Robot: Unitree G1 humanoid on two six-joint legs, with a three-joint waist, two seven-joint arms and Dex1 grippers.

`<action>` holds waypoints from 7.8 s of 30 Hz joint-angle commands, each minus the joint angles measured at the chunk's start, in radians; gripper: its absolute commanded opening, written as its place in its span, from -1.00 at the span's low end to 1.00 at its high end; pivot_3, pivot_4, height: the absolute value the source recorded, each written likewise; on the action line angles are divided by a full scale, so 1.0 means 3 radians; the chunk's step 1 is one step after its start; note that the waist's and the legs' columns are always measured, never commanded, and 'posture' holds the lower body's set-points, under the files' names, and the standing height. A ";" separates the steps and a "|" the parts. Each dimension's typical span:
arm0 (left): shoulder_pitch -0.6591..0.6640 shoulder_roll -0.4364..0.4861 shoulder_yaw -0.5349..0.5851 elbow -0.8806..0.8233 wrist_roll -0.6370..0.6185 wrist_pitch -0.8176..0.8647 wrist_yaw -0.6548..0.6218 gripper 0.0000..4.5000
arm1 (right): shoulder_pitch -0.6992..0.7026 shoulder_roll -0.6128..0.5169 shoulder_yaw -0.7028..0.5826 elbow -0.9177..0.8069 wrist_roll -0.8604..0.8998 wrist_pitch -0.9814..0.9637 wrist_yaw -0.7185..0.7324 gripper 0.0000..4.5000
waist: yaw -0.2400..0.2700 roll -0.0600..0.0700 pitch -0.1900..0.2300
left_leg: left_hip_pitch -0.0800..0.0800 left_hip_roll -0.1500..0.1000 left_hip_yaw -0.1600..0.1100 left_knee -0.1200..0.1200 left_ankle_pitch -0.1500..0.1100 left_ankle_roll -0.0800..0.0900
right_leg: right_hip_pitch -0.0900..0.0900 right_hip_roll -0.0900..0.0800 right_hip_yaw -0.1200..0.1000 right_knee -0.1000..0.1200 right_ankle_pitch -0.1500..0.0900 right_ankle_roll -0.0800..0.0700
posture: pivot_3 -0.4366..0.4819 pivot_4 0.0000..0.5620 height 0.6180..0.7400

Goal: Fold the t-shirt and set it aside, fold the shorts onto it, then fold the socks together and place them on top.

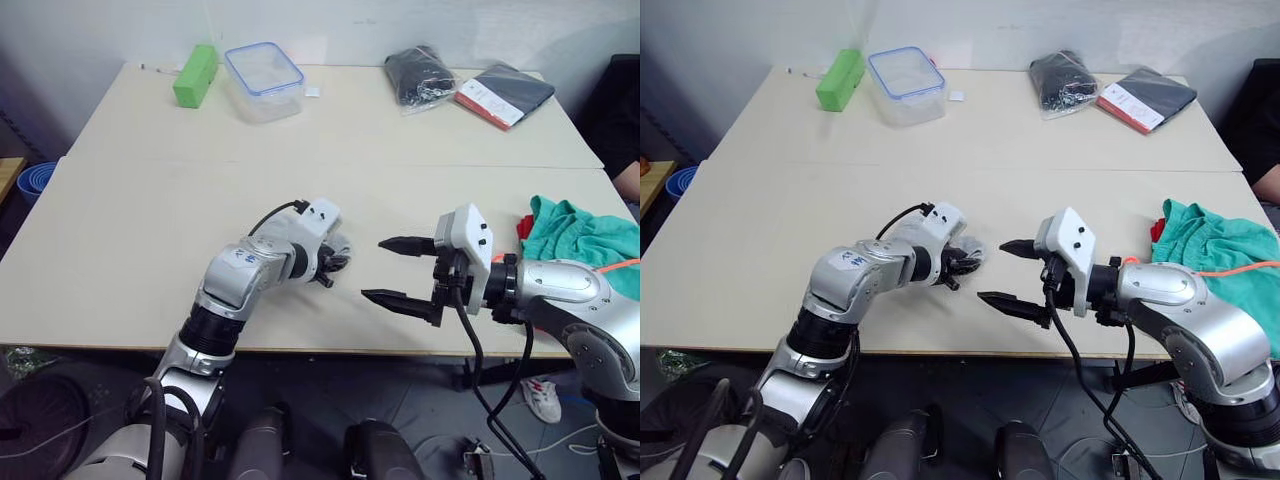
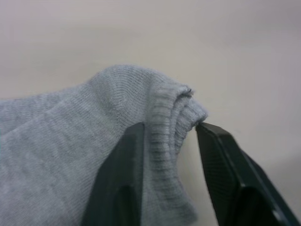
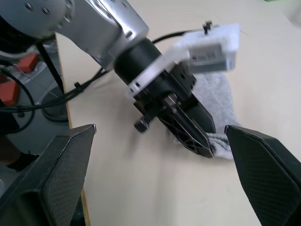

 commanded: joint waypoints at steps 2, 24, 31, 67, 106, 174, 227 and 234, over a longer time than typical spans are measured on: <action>-0.0259 0.0133 0.0482 -0.0386 -0.0299 0.0297 -0.0154 0.46 | 0.0046 -0.0006 0.0036 -0.0086 -0.0165 -0.0105 -0.0070 1.00 | 0.0005 0.0000 0.0000 | -0.0001 0.0000 -0.0001 0.0000 0.0000 0.0000 | 0.0000 0.0000 -0.0001 -0.0001 0.0000 0.0000 | -0.05 -0.47 1.00; 0.0317 0.1502 0.0733 0.0370 -0.0407 -0.0322 -0.0787 0.58 | -0.0551 0.0427 0.1153 0.0763 -0.1660 -0.1128 -0.0018 1.00 | 0.0003 -0.0007 0.0002 | -0.0007 -0.0003 -0.0001 -0.0004 0.0003 -0.0004 | -0.0013 -0.0003 -0.0001 0.0012 -0.0004 -0.0006 | -0.05 -0.47 1.00; 0.0227 0.1296 0.0683 0.0507 -0.0375 -0.0373 -0.0734 0.40 | -0.0493 0.0548 0.0952 0.0567 -0.1505 -0.1061 0.0074 1.00 | -0.0026 -0.0007 0.0002 | -0.0003 -0.0001 0.0000 -0.0004 0.0004 -0.0006 | -0.0012 -0.0001 -0.0001 0.0017 -0.0004 -0.0006 | -0.05 -0.47 1.00; -0.0839 0.1357 -0.0381 0.1960 0.0368 -0.1971 -0.1989 -1.00 | -0.0161 0.0519 0.0681 0.0220 -0.1434 -0.0727 -0.0095 1.00 | 0.0004 -0.0009 0.0003 | -0.0004 -0.0003 0.0002 0.0001 0.0004 -0.0005 | -0.0012 -0.0001 -0.0002 0.0018 -0.0004 -0.0006 | -0.05 -0.47 1.00; -0.0963 0.0959 -0.0356 0.3147 0.1444 -0.4319 -0.2031 -1.00 | -0.1184 0.2030 0.1523 0.2483 -0.2375 -0.0849 -0.0815 -0.99 | -0.0091 -0.0009 0.0003 | -0.0018 0.0001 0.0022 0.0018 0.0004 -0.0003 | -0.0052 -0.0004 0.0006 0.0063 -0.0005 -0.0008 | -0.05 -0.47 1.00; -0.0260 0.0483 0.1729 0.1940 -0.0275 -0.0634 -0.0423 0.98 | -0.0760 0.1816 0.1132 0.2219 -0.2407 -0.0753 -0.0564 -1.00 | -0.0077 -0.0028 -0.0013 | -0.0006 0.0000 0.0019 0.0023 0.0002 -0.0004 | -0.0043 -0.0009 0.0005 0.0078 -0.0008 -0.0012 | -0.05 -0.47 1.00; 0.0423 0.1039 -0.0609 0.0318 0.1020 -0.2770 -0.1492 -1.00 | -0.0814 0.1753 0.0398 0.1133 -0.1857 0.0232 -0.0763 -1.00 | -0.0097 -0.0031 -0.0020 | 0.0000 0.0004 0.0023 -0.0013 0.0004 -0.0011 | -0.0039 -0.0004 0.0007 0.0045 -0.0009 -0.0016 | -0.05 -0.47 1.00; 0.0409 0.1027 -0.0593 0.0335 0.1030 -0.2744 -0.1524 -1.00 | -0.0884 0.2044 0.0694 0.1502 -0.1891 0.0065 -0.0864 -1.00 | -0.0078 -0.0031 -0.0020 | -0.0003 0.0002 0.0022 -0.0013 0.0006 -0.0011 | -0.0042 -0.0006 0.0006 0.0048 -0.0010 -0.0017 | -0.05 -0.47 1.00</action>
